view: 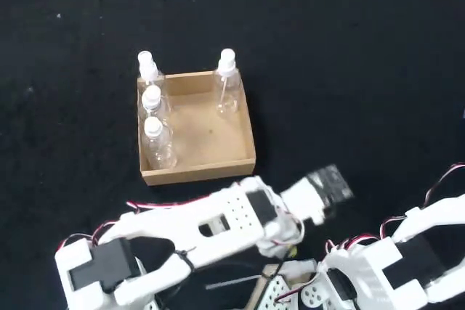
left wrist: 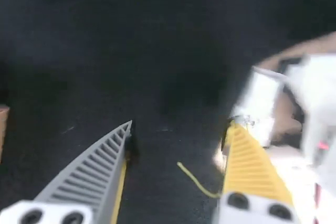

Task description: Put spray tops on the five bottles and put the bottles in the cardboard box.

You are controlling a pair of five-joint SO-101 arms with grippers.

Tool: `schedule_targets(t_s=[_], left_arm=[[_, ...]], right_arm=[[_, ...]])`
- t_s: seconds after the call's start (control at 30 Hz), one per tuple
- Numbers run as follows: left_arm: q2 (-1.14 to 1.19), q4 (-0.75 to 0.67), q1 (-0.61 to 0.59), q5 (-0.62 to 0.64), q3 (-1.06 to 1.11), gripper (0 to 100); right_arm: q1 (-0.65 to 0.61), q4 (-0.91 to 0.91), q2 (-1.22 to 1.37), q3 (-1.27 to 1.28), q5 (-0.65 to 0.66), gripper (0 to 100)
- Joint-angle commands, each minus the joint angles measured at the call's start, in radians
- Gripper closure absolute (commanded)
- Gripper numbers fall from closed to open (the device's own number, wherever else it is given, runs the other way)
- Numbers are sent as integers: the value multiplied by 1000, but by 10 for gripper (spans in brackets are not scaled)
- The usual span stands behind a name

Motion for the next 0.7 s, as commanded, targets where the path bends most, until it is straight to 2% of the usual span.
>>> schedule_targets(t_s=[0.0,0.2,0.33,0.53,0.67], left_arm=[[-40,-12,-39,31,-22,748],[-123,14,-33,32,-1,748],[-172,32,77,34,22,748],[-135,-117,116,35,107,748],[-103,-130,116,80,108,748]], right_arm=[[17,-3,-13,-65,9,987],[20,-5,-13,-65,9,987],[29,-6,-12,-65,9,987],[55,-2,-2,-94,29,987],[114,-5,-2,-124,28,987]])
